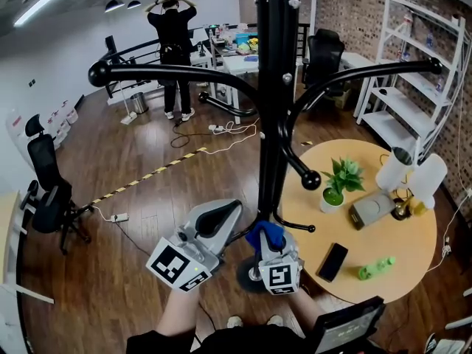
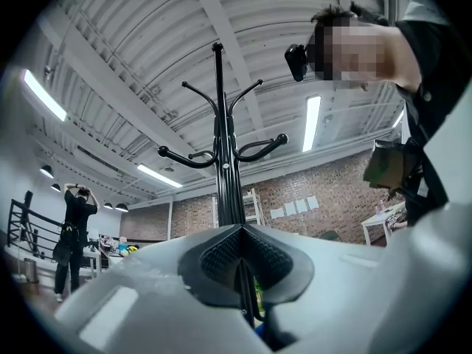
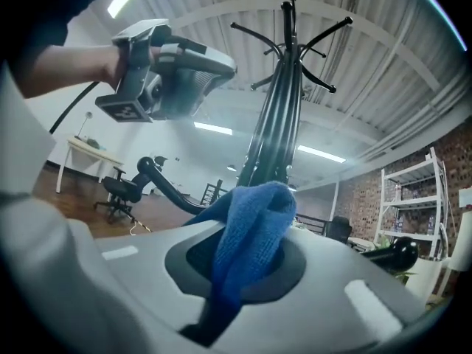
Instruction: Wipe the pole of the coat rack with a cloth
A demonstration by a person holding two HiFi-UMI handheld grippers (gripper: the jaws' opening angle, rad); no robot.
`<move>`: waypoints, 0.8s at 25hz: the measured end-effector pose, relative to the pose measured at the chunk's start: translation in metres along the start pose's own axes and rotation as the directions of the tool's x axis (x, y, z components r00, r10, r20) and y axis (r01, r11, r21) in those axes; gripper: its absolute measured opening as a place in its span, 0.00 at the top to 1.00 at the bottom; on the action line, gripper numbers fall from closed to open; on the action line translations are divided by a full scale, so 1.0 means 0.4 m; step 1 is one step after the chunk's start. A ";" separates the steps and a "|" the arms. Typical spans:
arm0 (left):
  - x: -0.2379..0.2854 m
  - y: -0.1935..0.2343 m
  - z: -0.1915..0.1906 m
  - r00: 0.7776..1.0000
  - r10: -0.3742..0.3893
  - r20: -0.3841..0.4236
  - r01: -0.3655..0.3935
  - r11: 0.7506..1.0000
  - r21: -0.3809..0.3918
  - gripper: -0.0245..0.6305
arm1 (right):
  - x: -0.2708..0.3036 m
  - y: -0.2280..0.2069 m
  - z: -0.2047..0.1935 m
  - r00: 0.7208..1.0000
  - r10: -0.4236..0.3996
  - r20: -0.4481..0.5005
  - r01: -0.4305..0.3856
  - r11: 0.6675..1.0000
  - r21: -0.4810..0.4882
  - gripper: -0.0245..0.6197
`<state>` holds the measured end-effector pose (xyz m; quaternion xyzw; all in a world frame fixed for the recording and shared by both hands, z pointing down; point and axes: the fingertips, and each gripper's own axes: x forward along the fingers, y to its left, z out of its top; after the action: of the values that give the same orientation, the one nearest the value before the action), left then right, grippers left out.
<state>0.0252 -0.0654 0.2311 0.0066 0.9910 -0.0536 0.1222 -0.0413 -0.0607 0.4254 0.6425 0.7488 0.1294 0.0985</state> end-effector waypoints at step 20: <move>0.014 -0.004 0.065 0.997 -0.043 0.068 0.040 0.998 0.052 0.97 | -0.043 -0.268 0.683 0.830 -0.126 0.543 0.116 0.992 0.052 0.94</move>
<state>0.0258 -0.0697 0.2048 -0.0128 0.9845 -0.0811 0.1552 -0.0532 -0.0746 0.1322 0.6050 0.7299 -0.0716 0.3100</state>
